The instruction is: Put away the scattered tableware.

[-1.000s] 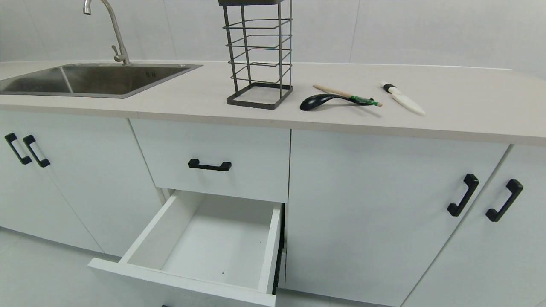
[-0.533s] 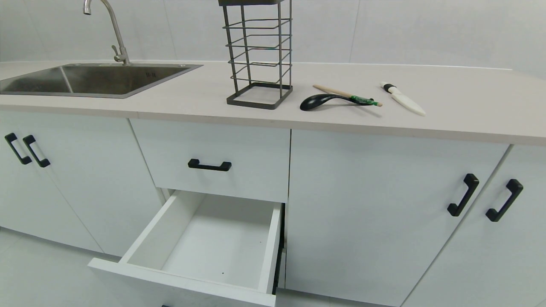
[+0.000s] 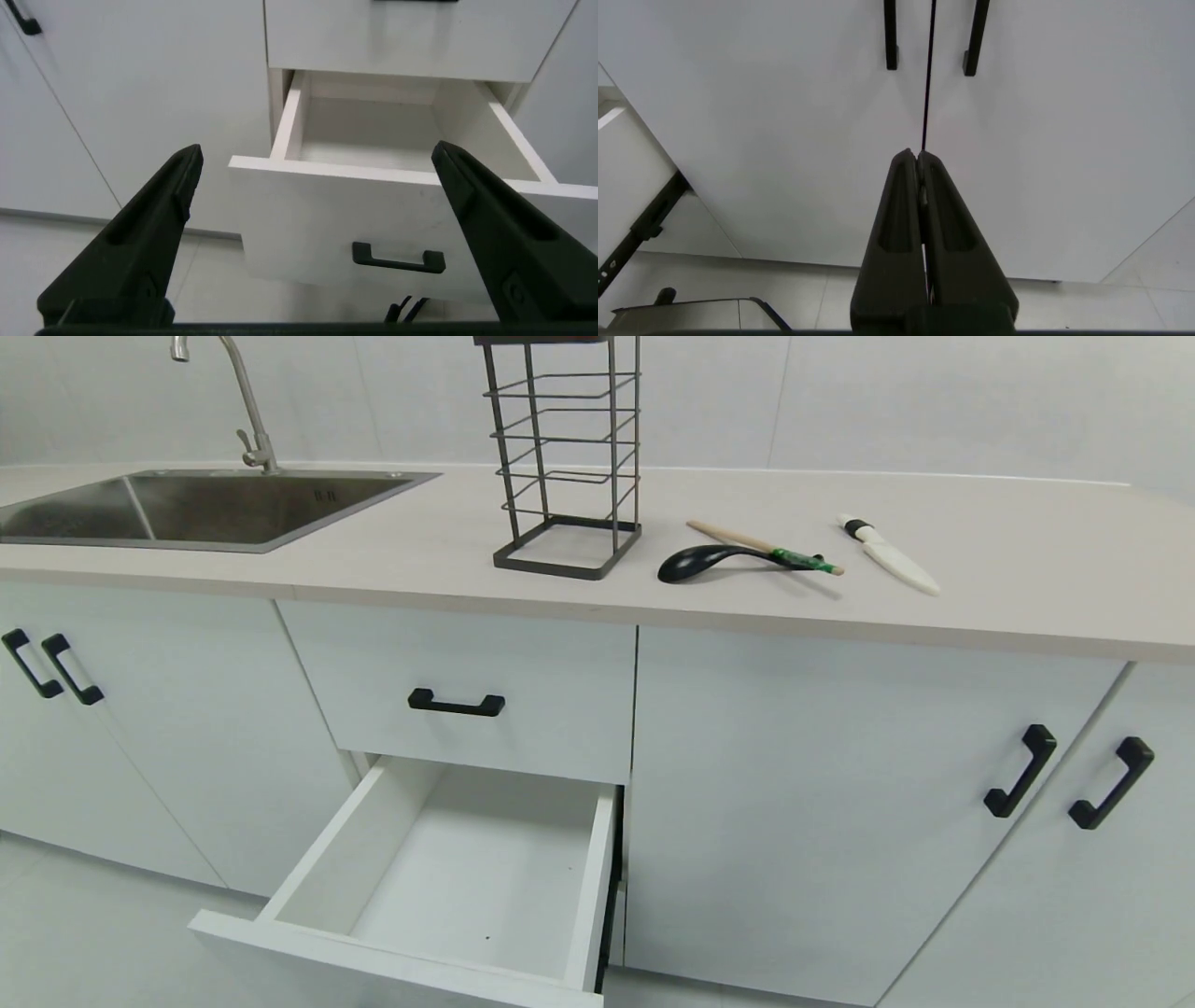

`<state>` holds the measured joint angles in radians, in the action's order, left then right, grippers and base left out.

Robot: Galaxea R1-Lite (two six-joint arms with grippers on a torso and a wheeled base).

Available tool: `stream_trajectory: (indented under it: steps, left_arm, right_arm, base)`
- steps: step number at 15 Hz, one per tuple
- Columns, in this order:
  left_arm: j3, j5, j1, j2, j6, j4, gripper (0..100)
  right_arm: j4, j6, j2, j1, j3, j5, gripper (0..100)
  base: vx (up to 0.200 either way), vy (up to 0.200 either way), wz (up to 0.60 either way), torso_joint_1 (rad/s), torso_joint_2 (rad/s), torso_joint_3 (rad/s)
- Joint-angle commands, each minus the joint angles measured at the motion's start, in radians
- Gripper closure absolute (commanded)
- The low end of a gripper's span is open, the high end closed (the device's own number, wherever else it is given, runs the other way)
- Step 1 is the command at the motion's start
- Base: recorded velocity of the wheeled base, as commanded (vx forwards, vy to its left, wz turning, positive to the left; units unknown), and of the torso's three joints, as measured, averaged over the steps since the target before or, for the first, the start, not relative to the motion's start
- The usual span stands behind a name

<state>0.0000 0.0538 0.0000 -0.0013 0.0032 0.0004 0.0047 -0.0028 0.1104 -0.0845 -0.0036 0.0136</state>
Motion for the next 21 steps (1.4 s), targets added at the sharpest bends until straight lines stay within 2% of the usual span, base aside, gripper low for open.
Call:
stream_trajectory:
  steps: [1, 3, 10, 13, 17, 21]
  left_arm:
    - [0.0, 0.0, 0.0, 0.001, 0.0, 0.0, 0]
    - [0.0, 0.0, 0.0, 0.001, 0.0, 0.0, 0]
    - [0.0, 0.0, 0.0, 0.001, 0.0, 0.0, 0]
    - [0.0, 0.0, 0.0, 0.001, 0.0, 0.0, 0]
    - [0.0, 0.0, 0.0, 0.001, 0.0, 0.0, 0]
    - [0.0, 0.0, 0.0, 0.001, 0.0, 0.0, 0]
  right_arm:
    - [0.0, 0.0, 0.0, 0.0, 0.001, 0.0, 100]
    - [0.0, 0.0, 0.0, 0.0, 0.001, 0.0, 100]
    - [0.0, 0.0, 0.0, 0.0, 0.001, 0.0, 100]
    - [0.0, 0.0, 0.0, 0.002, 0.001, 0.002, 100]
    - [0.0, 0.0, 0.0, 0.002, 0.001, 0.002, 100]
    - [0.0, 0.001, 0.002, 0.002, 0.001, 0.002, 100]
  base:
    - [0.0, 0.0, 0.0, 0.251, -0.03, -0.11]
    - [0.0, 0.0, 0.0, 0.256, -0.24, -0.219]
    - [0.0, 0.0, 0.0, 0.218, -0.58, -0.216]
    - [0.0, 0.0, 0.0, 0.08, -0.48, -0.22]
    - [0.0, 0.0, 0.0, 0.378, -0.48, -0.229]
    - [0.0, 0.0, 0.0, 0.232, -0.41, -0.194]
